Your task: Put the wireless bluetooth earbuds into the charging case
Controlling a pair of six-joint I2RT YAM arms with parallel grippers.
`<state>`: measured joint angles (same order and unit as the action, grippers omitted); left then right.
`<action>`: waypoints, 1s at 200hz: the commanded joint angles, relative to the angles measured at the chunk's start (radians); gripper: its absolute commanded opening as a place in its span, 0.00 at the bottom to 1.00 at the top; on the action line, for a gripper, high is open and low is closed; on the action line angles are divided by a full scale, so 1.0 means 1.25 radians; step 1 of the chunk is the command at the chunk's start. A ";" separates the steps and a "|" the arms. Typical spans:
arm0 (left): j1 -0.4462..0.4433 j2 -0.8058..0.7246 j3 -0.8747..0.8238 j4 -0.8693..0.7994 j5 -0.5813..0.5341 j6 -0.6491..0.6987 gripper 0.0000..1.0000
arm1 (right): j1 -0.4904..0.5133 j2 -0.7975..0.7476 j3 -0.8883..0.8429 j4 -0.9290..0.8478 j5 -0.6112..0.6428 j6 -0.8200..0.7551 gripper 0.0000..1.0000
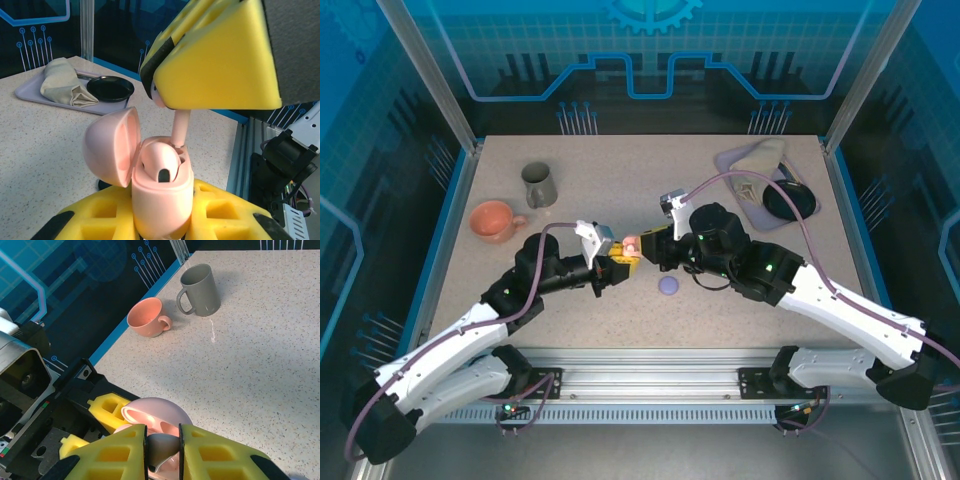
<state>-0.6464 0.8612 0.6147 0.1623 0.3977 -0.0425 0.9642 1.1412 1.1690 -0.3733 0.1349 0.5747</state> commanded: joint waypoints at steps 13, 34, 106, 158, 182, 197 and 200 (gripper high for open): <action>-0.007 -0.015 0.030 0.009 0.016 0.027 0.00 | 0.012 0.007 0.005 0.013 0.013 0.000 0.22; -0.007 -0.017 0.030 0.008 0.014 0.028 0.00 | 0.013 0.014 0.007 0.011 0.005 0.004 0.21; -0.007 -0.016 0.029 0.006 0.010 0.028 0.00 | 0.023 0.017 0.001 0.001 -0.007 0.024 0.21; -0.007 -0.020 0.027 0.009 0.009 0.029 0.00 | 0.024 0.022 0.003 -0.024 -0.005 0.036 0.23; -0.006 -0.021 0.029 0.007 0.010 0.033 0.00 | 0.023 0.028 0.014 -0.046 -0.002 0.034 0.25; -0.007 -0.020 0.029 0.006 0.010 0.034 0.00 | 0.021 0.028 0.019 -0.055 -0.002 0.031 0.26; -0.007 -0.019 0.029 0.006 0.010 0.034 0.00 | 0.021 0.028 0.020 -0.056 -0.003 0.031 0.26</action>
<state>-0.6510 0.8555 0.6147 0.1471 0.3977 -0.0235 0.9817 1.1683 1.1694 -0.3916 0.1295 0.6094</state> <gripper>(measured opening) 0.208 0.257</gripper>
